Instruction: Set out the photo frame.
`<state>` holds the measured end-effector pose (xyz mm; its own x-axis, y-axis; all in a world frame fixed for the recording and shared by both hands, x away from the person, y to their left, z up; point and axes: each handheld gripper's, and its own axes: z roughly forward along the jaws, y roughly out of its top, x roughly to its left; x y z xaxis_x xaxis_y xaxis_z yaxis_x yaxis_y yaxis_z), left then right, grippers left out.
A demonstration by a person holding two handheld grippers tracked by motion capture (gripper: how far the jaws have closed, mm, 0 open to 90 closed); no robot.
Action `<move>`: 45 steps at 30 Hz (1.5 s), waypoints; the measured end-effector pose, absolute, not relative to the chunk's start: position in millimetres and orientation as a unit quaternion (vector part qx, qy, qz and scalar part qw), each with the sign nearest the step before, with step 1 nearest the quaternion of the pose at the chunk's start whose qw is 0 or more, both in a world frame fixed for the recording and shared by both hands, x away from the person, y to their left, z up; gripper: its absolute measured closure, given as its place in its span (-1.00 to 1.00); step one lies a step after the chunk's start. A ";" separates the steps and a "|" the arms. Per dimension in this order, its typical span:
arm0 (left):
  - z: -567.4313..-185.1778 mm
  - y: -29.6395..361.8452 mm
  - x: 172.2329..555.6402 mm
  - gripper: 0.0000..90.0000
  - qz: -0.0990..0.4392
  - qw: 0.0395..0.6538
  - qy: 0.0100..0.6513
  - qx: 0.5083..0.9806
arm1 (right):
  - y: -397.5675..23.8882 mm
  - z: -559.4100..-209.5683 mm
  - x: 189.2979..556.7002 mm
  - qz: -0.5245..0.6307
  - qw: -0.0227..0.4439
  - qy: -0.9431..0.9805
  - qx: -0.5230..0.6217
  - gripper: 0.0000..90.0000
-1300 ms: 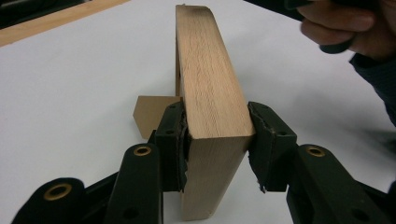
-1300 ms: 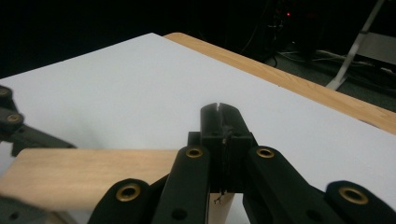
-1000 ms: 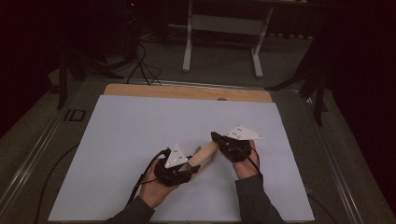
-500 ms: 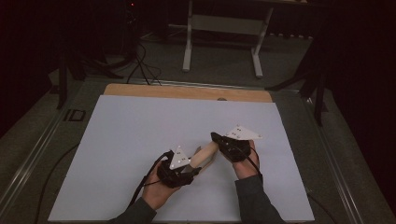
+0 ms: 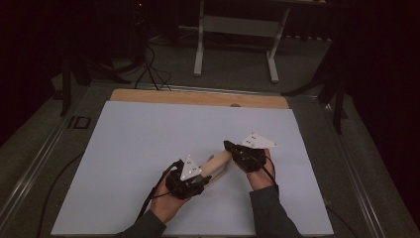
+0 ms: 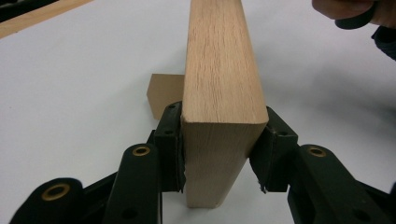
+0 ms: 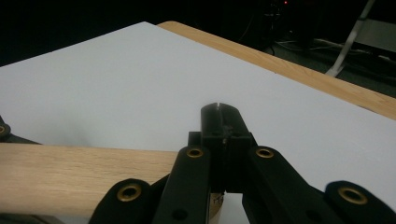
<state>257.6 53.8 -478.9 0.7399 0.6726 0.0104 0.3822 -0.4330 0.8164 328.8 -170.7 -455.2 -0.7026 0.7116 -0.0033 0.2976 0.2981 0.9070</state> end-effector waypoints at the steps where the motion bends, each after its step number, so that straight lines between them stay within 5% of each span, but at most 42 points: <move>1: -478.8 54.4 258.1 0.32 0.171 0.427 0.318 0.829 | -170.7 -455.2 328.8 0.496 0.209 0.778 0.324 0.99; 45: -475.6 81.2 275.0 0.23 0.222 0.420 0.377 0.795 | -167.7 -452.6 327.8 0.487 0.196 0.786 0.327 0.99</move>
<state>275.0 81.2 -475.6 0.6176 0.7857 0.0357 0.4136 -0.3630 0.8350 327.8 -167.7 -452.6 -0.7101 0.7040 0.0103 0.3229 0.3126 0.8933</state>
